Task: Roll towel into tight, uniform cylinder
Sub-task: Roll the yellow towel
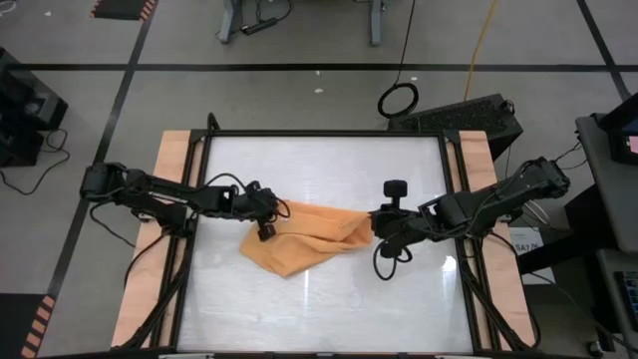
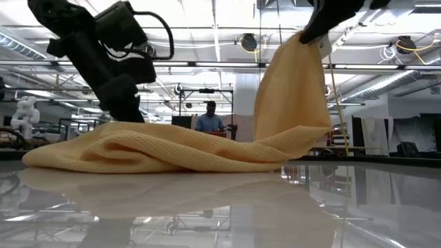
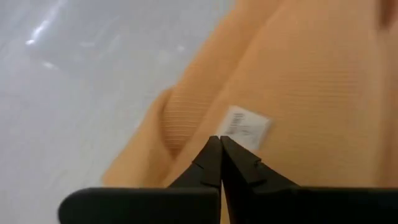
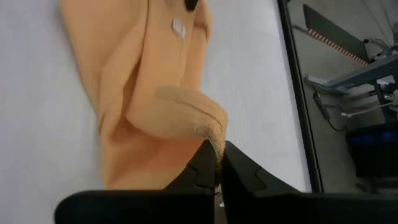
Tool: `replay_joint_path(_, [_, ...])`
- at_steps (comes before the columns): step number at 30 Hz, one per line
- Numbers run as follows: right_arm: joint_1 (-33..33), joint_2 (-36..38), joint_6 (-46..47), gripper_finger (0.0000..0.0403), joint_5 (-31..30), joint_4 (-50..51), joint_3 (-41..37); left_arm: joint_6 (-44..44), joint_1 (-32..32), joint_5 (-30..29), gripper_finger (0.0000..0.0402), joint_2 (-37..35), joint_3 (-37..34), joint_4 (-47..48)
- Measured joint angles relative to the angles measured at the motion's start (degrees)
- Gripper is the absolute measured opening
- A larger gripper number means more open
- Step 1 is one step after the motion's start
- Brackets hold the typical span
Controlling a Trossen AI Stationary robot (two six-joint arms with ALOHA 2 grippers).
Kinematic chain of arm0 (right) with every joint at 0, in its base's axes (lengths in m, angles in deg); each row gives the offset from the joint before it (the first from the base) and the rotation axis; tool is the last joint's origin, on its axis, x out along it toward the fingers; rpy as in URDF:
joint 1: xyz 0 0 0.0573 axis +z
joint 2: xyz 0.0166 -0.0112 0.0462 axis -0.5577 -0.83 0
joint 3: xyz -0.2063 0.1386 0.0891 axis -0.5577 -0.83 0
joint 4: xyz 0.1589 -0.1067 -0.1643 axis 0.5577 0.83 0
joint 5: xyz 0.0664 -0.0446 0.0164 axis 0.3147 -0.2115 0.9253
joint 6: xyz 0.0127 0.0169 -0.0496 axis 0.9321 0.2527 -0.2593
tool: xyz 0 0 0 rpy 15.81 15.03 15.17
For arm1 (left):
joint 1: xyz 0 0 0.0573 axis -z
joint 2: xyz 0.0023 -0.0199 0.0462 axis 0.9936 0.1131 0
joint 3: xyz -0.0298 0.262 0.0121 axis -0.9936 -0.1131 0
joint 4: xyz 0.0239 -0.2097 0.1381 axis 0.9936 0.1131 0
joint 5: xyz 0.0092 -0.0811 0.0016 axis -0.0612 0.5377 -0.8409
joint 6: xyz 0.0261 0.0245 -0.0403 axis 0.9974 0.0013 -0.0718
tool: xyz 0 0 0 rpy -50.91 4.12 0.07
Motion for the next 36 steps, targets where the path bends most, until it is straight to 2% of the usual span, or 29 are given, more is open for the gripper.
replay_joint_path(3, [0.27, -0.7, -0.44, 0.0002, 2.41, -1.9, 0.02, -1.94, 0.91, 4.66, 0.0005, -1.21, 0.0, 1.19])
replay_joint_path(7, [0.76, -1.82, -1.95, 0.0002, 11.29, -5.48, 0.0, -6.87, 2.79, 9.94, 0.0005, -1.28, 0.0, 2.35])
replay_joint_path(13, [3.56, -3.43, 0.72, 0.0002, 22.15, -8.25, 0.0, -15.21, 8.21, 10.35, 0.0005, -0.41, -0.58, 10.16])
replay_joint_path(17, [5.56, -4.9, 4.89, 0.0002, 25.5, -6.66, 0.0, -16.98, 11.47, 10.8, 0.0005, -0.1, -1.97, 10.4])
replay_joint_path(21, [7.6, -7.17, 5.83, 0.0002, 28.94, -6.05, 0.0, -16.52, 13.17, 10.43, 0.0005, -1.09, -0.11, 9.86])
replay_joint_path(24, [8.7, -8.84, 4.64, 0.0002, 28.47, -4.8, 0.0, -11.31, 13.22, 7.3, 0.0005, -2.7, 2.08, 5.48])
replay_joint_path(27, [9.05, -10.27, 4.38, 0.0002, 24.43, -1.9, 0.01, -2.22, 13.58, 2.84, 0.0005, -3.42, 2.8, -6.83])
replay_joint_path(29, [9.16, -10.77, 5.44, 0.0002, 20.77, 0.49, 0.0, 3.93, 13.81, 1.93, 0.0013, -2.87, 2.8, -15.56])
replay_joint_path(33, [9.44, -10.8, 6.88, 0.0002, 15.07, 4.79, 0.0, 13.19, 13.32, 1.06, 0.006, 1.51, 2.84, -26.78])
replay_joint_path(36, [9.55, -10.5, 7.31, 0.0002, 12.14, 7.33, 0.0, 16.89, 11.72, 0.74, 0.0106, 7.05, 2.86, -32.97])
